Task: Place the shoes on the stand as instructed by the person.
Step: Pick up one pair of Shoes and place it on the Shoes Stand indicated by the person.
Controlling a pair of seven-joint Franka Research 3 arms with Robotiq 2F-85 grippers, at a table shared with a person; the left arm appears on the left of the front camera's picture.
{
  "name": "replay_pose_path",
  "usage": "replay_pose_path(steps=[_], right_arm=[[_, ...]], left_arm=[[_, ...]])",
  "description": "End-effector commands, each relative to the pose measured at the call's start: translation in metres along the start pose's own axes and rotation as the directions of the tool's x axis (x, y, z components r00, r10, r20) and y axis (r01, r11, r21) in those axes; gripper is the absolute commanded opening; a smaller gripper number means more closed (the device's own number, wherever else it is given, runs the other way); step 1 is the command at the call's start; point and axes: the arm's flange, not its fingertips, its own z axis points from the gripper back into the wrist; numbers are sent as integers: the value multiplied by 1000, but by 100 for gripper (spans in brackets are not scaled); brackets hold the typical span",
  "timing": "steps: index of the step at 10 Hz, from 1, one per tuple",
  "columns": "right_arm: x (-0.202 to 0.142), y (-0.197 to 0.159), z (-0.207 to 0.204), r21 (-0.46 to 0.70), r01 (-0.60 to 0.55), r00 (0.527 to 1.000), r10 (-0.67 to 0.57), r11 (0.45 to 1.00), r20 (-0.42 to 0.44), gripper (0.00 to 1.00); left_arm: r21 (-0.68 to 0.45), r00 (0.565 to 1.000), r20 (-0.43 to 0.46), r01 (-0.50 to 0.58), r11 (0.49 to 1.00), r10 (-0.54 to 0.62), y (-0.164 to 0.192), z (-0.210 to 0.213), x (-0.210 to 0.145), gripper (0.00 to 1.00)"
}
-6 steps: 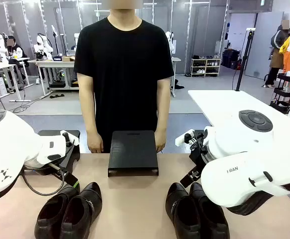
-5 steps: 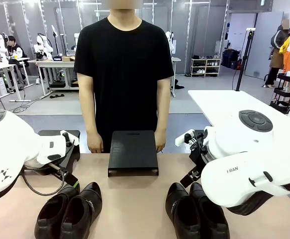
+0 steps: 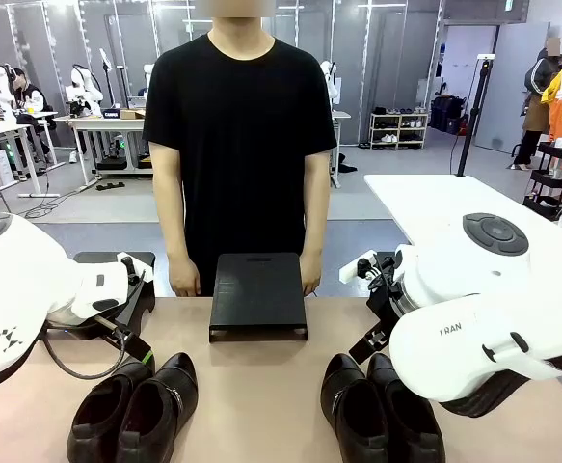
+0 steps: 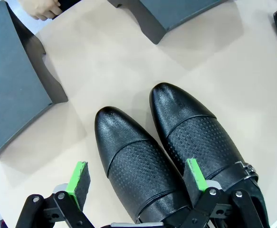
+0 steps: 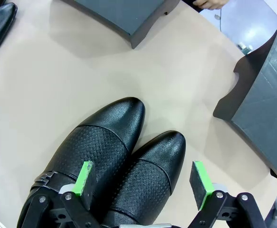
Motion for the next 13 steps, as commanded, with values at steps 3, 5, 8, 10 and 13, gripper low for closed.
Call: replay_pose_path(steps=[3,5,8,10,13], right_arm=[[0,0,0,0,2,1000,-2,1000,0,100],[0,0,0,0,2,1000,-2,1000,0,100],[0,0,0,0,2,1000,-2,1000,0,100],[0,0,0,0,2,1000,-2,1000,0,100],[0,0,0,0,2,1000,-2,1000,0,100]], left_arm=[[0,1000,0,-1,1000,1,0,0,0,100],[0,1000,0,-1,1000,1,0,0,0,100],[0,1000,0,-1,1000,1,0,0,0,100],[0,1000,0,-1,1000,1,0,0,0,100],[0,1000,0,-1,1000,1,0,0,0,100]])
